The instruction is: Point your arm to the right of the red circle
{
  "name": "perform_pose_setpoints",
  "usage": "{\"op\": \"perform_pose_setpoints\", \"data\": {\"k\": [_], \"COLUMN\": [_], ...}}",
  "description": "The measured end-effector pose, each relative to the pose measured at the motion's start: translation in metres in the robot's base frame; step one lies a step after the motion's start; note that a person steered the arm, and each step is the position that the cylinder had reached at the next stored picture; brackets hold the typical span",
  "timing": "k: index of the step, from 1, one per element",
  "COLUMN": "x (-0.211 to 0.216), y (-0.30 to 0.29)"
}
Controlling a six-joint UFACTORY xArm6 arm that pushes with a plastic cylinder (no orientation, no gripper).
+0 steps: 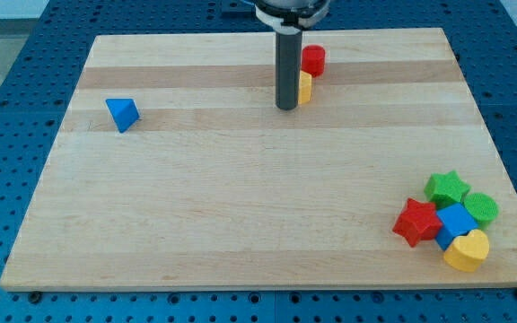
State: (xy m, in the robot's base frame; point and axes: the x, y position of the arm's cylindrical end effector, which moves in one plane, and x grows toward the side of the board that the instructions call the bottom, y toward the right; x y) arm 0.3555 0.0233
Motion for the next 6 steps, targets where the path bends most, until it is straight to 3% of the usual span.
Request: {"op": "perform_pose_setpoints", "data": {"k": [2,3,4,5,6], "x": [0.029,0.092,0.053,-0.005,-0.028], "y": [0.0,0.046,0.101,0.114,0.11]}}
